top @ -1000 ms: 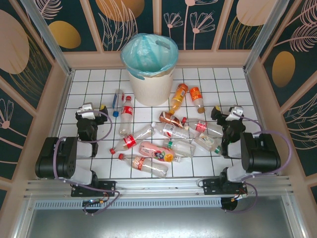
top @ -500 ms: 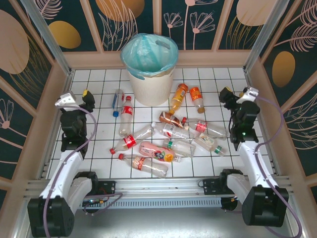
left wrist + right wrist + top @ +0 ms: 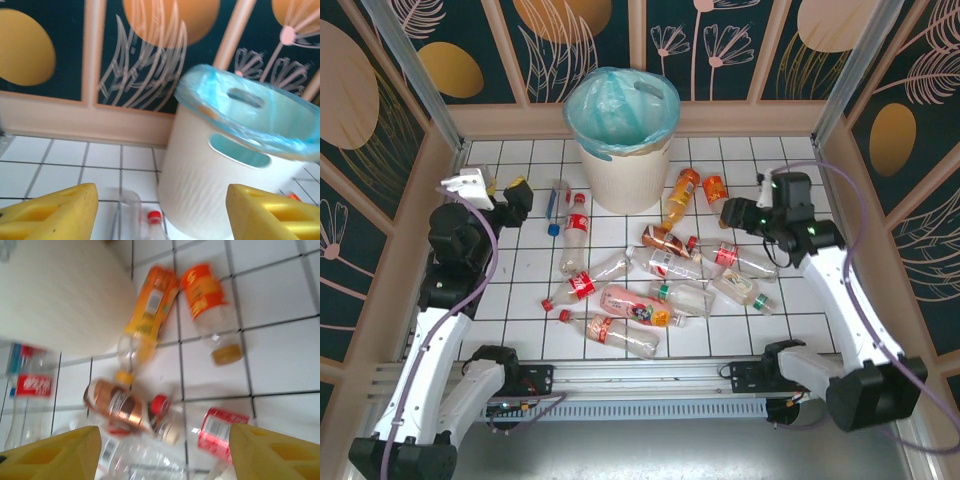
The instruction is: Put the plastic bottles in the bin
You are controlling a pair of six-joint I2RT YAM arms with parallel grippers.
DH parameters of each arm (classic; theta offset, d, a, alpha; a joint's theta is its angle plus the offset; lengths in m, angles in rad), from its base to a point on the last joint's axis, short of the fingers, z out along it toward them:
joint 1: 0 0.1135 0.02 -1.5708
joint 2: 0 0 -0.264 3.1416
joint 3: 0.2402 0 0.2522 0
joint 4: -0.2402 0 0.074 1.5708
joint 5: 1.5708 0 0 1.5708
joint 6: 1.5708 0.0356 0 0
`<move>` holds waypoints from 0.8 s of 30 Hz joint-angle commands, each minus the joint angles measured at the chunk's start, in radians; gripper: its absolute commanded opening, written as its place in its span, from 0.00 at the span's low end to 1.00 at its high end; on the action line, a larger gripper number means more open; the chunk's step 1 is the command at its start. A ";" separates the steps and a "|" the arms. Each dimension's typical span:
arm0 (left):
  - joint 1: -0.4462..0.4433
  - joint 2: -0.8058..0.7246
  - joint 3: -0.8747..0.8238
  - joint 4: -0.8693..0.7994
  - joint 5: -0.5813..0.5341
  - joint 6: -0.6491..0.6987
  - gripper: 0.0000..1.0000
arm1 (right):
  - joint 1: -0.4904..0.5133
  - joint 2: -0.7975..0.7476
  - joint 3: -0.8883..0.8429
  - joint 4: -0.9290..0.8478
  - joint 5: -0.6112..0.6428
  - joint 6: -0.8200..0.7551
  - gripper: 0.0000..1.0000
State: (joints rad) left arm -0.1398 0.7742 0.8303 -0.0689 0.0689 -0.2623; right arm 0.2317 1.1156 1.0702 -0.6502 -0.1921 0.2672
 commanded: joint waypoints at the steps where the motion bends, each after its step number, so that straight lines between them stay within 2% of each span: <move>1: -0.030 0.011 0.044 -0.124 0.115 0.047 0.67 | 0.079 0.140 0.155 -0.242 0.039 -0.148 0.61; 4: -0.083 0.005 0.040 -0.153 0.166 0.093 0.67 | 0.133 0.254 0.238 -0.301 0.072 -0.249 0.52; 7: -0.172 0.008 0.031 -0.176 0.195 0.144 0.67 | 0.180 0.336 0.274 -0.300 0.060 -0.357 0.50; 14: -0.427 0.089 -0.024 -0.170 0.215 0.260 0.69 | 0.240 0.424 0.216 -0.146 0.077 -0.557 0.49; 18: -0.456 0.155 -0.033 -0.141 0.256 0.274 0.69 | 0.245 0.489 0.208 -0.106 0.091 -0.609 0.49; 24: -0.506 0.219 -0.007 -0.143 0.227 0.277 0.69 | 0.244 0.595 0.222 -0.094 0.155 -0.680 0.49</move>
State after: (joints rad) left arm -0.6235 0.9874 0.8009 -0.2222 0.2913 -0.0143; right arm 0.4694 1.6859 1.2888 -0.7723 -0.0849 -0.3405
